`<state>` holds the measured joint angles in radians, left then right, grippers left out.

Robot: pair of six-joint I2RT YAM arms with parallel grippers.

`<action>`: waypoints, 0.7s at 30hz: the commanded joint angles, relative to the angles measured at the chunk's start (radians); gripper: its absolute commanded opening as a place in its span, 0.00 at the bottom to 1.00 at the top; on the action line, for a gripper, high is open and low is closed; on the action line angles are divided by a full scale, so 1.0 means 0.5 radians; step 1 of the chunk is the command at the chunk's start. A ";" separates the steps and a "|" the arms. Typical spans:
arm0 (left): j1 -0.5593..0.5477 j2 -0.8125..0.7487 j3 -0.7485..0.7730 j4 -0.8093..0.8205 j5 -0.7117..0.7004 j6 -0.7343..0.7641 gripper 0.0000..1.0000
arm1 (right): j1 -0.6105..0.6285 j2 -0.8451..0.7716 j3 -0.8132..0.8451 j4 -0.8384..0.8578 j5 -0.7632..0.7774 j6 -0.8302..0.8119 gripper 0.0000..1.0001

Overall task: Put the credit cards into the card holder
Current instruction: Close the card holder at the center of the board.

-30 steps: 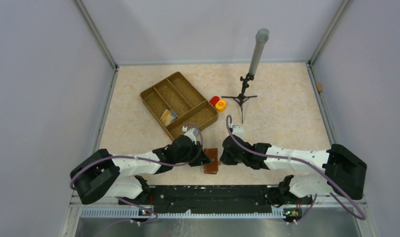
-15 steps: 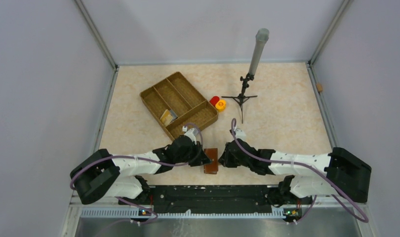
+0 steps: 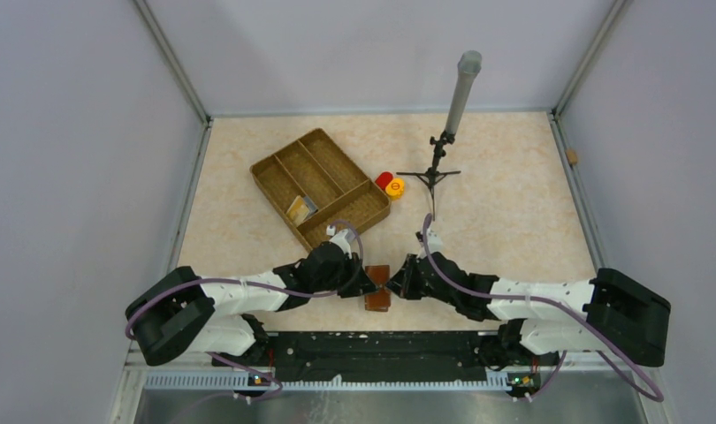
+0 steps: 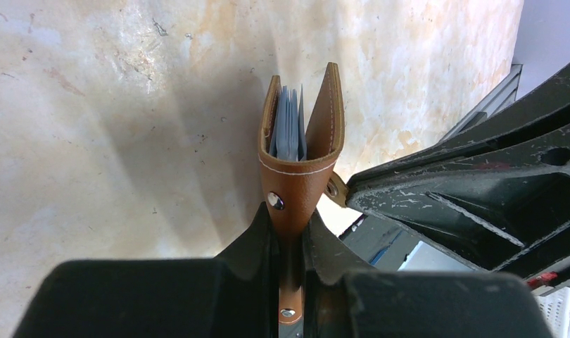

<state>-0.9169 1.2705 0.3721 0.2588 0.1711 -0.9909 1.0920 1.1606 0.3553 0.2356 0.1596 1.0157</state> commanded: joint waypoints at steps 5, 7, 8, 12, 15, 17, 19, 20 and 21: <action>0.002 0.020 0.051 -0.045 0.002 0.067 0.00 | 0.023 0.072 -0.019 0.323 -0.039 0.005 0.00; 0.001 0.019 0.052 -0.046 0.001 0.067 0.00 | 0.023 0.088 -0.026 0.359 -0.040 0.008 0.00; 0.004 0.022 0.048 -0.043 0.001 0.067 0.00 | 0.024 0.100 -0.024 0.368 -0.040 0.008 0.00; 0.002 0.020 0.045 -0.043 0.000 0.067 0.00 | 0.022 0.063 0.018 0.243 -0.017 -0.025 0.00; 0.002 0.025 0.047 -0.045 -0.003 0.067 0.00 | 0.031 -0.032 0.114 -0.034 0.042 -0.110 0.00; 0.002 0.032 0.054 -0.047 -0.005 0.067 0.00 | 0.051 -0.089 0.187 -0.248 0.111 -0.158 0.04; 0.002 0.037 0.061 -0.057 -0.008 0.067 0.00 | 0.078 -0.129 0.258 -0.439 0.177 -0.179 0.16; 0.002 0.037 0.065 -0.062 -0.008 0.070 0.00 | 0.087 -0.139 0.285 -0.546 0.203 -0.180 0.22; 0.002 0.040 0.066 -0.066 -0.008 0.070 0.00 | 0.089 -0.145 0.309 -0.626 0.221 -0.172 0.26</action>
<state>-0.9169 1.2747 0.3748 0.2573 0.1761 -0.9874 1.1103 1.1336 0.4191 0.1085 0.1955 0.9665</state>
